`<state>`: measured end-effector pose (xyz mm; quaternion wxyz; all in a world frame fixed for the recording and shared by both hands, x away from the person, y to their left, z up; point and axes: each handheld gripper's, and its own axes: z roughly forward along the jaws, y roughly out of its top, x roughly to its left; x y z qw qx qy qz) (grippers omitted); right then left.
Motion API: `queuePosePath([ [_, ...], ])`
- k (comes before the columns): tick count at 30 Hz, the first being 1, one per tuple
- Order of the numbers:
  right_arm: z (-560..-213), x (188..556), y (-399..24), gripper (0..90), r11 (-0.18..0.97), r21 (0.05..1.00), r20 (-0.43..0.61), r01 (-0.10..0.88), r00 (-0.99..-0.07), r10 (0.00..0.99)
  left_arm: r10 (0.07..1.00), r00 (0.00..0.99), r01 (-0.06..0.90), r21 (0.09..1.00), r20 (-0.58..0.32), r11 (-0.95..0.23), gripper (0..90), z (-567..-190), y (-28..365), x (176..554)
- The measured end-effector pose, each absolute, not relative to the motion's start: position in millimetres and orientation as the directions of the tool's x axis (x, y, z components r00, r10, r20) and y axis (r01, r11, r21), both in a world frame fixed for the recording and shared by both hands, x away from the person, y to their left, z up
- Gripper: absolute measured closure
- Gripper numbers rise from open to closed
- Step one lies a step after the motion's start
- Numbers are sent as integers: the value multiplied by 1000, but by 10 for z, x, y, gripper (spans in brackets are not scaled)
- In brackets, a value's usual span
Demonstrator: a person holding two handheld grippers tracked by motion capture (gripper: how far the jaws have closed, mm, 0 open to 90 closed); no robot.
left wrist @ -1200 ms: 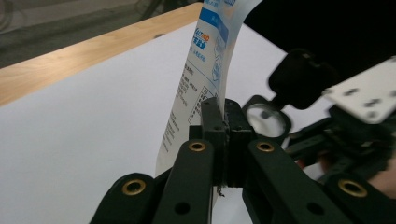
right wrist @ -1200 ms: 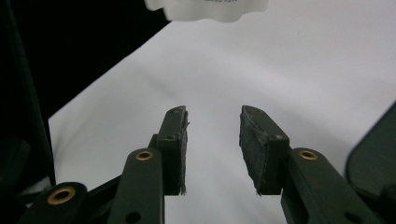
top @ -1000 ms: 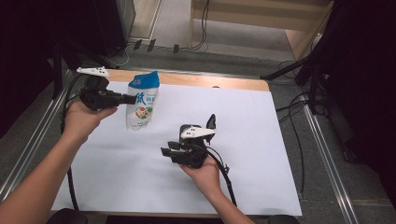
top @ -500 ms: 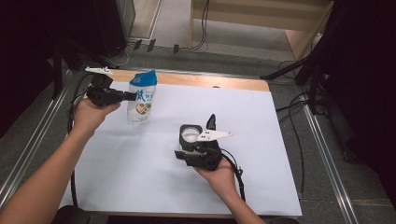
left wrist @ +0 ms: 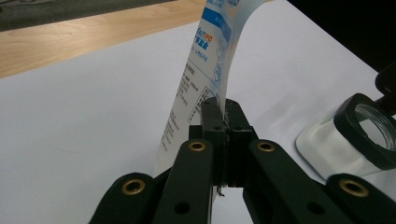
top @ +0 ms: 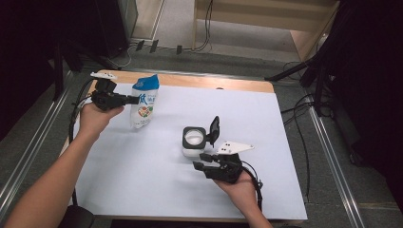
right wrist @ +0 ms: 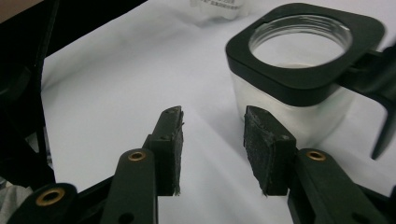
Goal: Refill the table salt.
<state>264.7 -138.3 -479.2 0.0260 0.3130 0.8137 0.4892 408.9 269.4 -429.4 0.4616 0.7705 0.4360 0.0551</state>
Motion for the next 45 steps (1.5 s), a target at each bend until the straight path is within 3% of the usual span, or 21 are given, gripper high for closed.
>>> queuePosePath([
  [26, -4758, 2751, -1674, 584, 299, 800, 283, 520, -767, 575, 741, 594, 637, 746, -314, -194, 882, -4504, 2991, 3770],
  [45, -4759, 2788, -1721, 577, 292, 793, 295, 535, -756, 585, 734, 601, 630, 754, -318, -189, 740, -4513, 2970, 3770],
])
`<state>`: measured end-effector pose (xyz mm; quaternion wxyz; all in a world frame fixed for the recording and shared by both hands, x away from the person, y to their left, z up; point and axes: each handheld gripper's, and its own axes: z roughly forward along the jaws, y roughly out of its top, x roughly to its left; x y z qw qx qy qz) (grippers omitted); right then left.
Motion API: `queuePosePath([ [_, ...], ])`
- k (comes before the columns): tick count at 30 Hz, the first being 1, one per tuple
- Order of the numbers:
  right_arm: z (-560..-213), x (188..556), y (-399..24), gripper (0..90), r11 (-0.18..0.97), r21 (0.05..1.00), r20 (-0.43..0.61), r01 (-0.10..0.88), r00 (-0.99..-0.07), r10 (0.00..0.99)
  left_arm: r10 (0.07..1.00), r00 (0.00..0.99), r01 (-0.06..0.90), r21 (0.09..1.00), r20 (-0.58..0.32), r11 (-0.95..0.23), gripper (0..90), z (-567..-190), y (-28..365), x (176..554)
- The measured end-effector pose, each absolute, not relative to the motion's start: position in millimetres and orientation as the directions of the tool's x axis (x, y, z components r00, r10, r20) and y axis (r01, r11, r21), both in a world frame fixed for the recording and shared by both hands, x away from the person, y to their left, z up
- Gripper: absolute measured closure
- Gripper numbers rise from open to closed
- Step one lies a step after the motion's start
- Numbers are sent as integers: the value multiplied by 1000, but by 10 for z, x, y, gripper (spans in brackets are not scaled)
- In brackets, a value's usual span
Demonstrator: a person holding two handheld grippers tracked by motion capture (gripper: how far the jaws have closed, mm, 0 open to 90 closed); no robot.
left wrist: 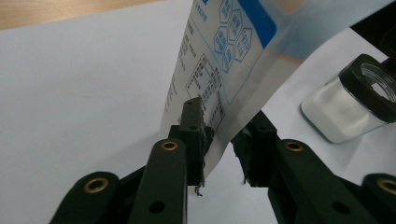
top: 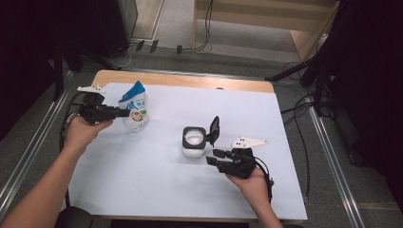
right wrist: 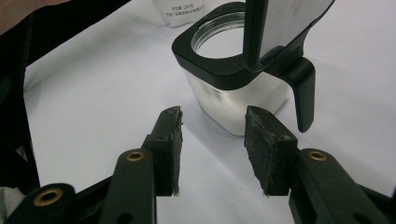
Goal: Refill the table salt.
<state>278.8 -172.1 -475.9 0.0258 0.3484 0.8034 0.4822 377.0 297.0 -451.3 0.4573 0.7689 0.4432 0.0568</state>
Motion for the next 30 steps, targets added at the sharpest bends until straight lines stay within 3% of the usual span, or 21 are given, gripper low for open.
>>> queuePosePath([
  [22, -4692, 2835, -1827, 605, 278, 793, 288, 542, -736, 613, 717, 629, 600, 774, -301, -202, 448, -4438, 2957, 3702],
  [30, -4662, 2916, -1940, 644, 247, 796, 296, 553, -711, 637, 717, 628, 605, 770, -304, -204, 421, -4442, 2935, 3643],
])
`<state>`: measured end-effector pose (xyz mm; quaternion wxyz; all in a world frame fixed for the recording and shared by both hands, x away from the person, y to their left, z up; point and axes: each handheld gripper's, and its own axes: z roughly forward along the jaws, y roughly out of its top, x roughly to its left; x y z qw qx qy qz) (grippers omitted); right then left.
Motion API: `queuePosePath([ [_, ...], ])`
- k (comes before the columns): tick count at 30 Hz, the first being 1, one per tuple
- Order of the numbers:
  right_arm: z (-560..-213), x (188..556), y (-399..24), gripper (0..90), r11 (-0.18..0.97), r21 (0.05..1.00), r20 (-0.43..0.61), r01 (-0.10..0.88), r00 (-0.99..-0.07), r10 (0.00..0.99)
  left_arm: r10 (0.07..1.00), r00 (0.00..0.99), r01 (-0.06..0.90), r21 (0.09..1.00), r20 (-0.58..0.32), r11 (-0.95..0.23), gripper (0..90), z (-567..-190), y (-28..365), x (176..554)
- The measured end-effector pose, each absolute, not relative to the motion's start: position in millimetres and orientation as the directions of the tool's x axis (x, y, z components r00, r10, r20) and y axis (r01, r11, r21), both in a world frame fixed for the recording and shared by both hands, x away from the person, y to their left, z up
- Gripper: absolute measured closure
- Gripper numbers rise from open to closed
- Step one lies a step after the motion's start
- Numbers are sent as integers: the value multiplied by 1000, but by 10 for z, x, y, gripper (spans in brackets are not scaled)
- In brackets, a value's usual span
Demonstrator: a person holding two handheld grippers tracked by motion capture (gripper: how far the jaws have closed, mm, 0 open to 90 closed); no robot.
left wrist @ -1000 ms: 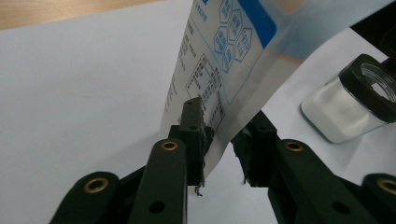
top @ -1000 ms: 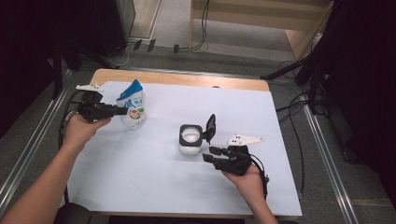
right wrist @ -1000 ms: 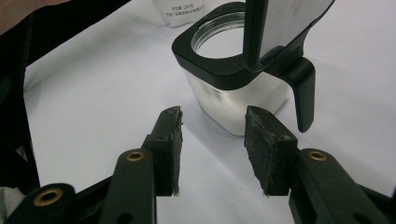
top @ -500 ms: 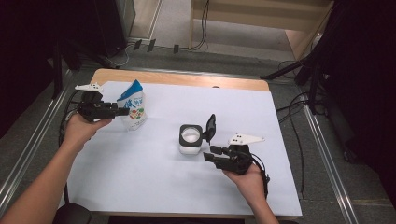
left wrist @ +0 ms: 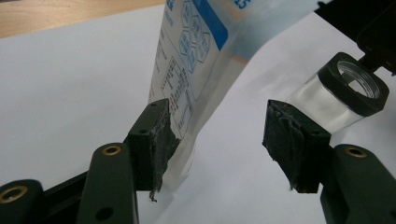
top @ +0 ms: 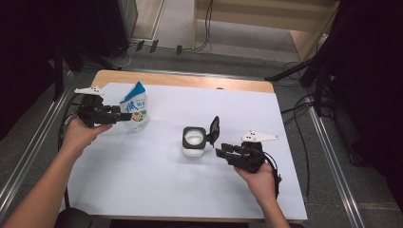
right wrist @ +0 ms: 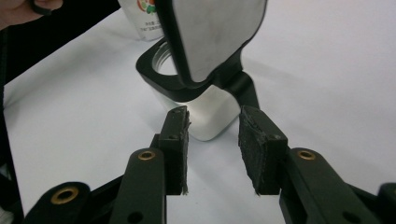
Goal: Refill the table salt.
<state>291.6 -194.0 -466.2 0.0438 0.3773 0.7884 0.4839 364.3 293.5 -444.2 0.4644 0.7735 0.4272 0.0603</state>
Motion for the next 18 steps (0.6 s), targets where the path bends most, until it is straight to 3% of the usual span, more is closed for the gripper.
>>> queuePosePath([
  [6, -4654, 2986, -1999, 696, 222, 791, 317, 571, -691, 649, 714, 627, 612, 765, -311, -204, 412, -4444, 2943, 3619],
  [18, -4604, 3222, -2003, 891, 201, 780, 342, 592, -673, 656, 708, 640, 607, 760, -297, -230, 396, -4452, 2955, 3434],
])
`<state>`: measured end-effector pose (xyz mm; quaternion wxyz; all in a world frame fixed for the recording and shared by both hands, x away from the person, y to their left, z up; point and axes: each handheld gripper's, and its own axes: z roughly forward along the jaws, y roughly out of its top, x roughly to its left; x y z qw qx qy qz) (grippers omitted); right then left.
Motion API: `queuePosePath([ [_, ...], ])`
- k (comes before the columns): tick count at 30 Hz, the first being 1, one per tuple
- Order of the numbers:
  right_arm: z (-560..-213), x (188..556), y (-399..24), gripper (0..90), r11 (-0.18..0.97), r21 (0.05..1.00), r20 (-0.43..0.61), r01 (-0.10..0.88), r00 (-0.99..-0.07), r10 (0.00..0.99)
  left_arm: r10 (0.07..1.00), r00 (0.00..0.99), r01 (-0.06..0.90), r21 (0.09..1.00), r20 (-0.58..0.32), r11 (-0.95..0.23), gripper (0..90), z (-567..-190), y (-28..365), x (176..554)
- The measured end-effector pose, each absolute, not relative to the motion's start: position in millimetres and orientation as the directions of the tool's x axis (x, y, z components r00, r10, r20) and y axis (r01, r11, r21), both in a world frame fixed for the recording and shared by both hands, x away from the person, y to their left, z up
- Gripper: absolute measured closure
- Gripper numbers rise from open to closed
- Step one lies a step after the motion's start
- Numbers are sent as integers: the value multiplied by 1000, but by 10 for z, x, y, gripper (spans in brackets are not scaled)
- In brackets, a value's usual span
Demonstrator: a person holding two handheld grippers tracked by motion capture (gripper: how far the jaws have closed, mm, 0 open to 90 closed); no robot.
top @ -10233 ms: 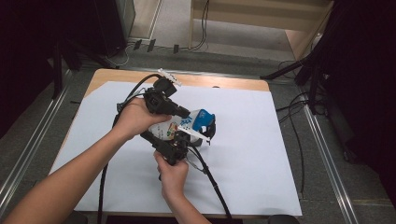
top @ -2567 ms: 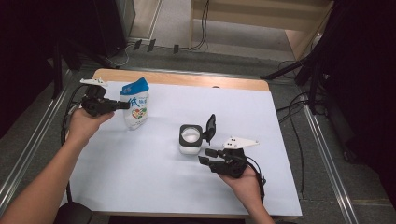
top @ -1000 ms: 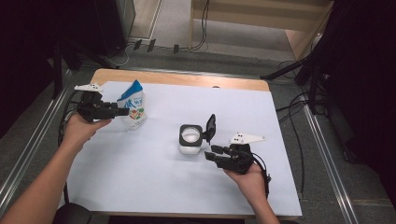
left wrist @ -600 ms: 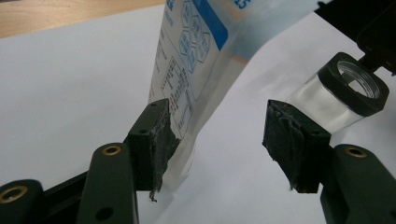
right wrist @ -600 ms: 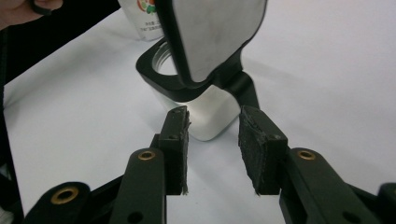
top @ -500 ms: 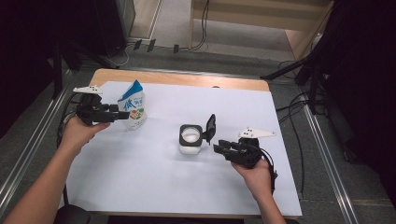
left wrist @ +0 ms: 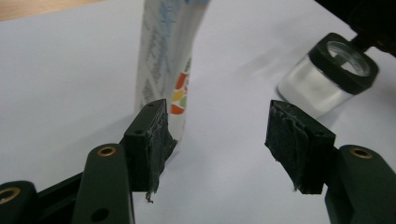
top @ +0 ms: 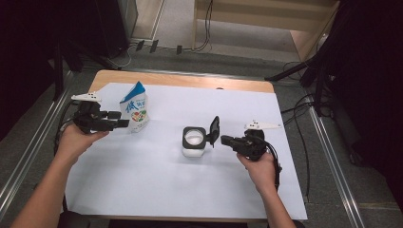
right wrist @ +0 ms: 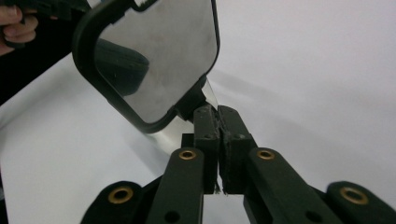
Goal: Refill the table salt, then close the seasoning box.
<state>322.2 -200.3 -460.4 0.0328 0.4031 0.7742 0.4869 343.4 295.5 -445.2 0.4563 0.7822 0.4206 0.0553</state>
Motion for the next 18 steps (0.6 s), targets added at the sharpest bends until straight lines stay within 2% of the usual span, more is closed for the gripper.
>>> queuePosePath([
  [18, -4474, 3483, -1897, 900, 218, 791, 345, 572, -711, 613, 723, 617, 631, 745, -312, -216, 397, -4606, 2985, 3243],
])
